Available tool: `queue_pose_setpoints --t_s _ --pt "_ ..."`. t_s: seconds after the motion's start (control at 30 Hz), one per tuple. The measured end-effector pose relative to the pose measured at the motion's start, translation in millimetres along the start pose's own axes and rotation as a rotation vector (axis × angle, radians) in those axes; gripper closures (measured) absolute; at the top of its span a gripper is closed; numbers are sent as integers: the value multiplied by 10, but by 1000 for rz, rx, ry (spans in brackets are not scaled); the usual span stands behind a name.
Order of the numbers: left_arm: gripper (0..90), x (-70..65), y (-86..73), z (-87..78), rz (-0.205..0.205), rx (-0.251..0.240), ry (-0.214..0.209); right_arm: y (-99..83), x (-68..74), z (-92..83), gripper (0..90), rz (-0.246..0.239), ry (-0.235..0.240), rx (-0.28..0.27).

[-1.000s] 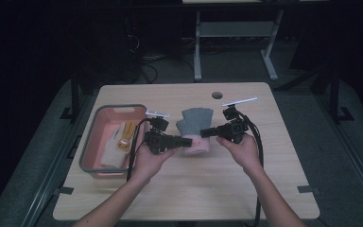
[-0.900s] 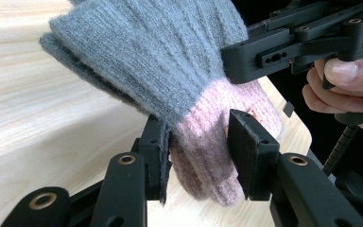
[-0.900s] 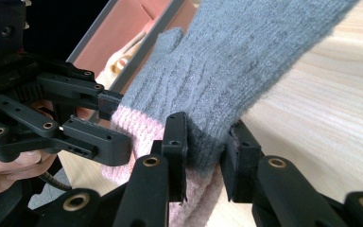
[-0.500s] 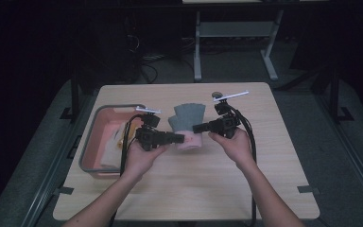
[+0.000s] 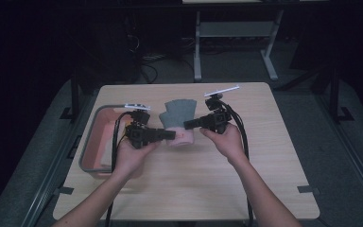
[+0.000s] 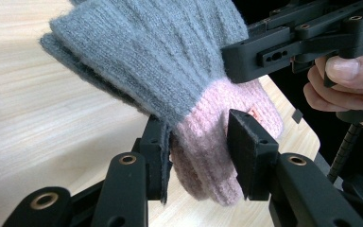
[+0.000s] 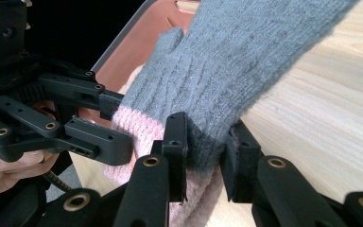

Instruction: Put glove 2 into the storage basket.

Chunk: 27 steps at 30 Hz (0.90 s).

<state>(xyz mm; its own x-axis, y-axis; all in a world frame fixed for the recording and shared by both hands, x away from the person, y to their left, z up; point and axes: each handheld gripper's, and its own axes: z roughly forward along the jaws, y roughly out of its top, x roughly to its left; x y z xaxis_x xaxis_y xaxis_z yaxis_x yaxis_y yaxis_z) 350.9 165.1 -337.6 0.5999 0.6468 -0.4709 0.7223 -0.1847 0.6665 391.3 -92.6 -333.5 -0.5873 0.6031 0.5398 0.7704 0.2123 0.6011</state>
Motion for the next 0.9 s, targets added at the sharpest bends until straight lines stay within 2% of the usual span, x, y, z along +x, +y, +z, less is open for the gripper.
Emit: queue_pose_setpoints --t_s 0.47,0.9 --pt "606 51 38 -225 -1 -19 23 165 156 95 736 -22 19 8" --pt "606 192 24 -441 -13 -36 56 331 294 317 736 -53 38 22"
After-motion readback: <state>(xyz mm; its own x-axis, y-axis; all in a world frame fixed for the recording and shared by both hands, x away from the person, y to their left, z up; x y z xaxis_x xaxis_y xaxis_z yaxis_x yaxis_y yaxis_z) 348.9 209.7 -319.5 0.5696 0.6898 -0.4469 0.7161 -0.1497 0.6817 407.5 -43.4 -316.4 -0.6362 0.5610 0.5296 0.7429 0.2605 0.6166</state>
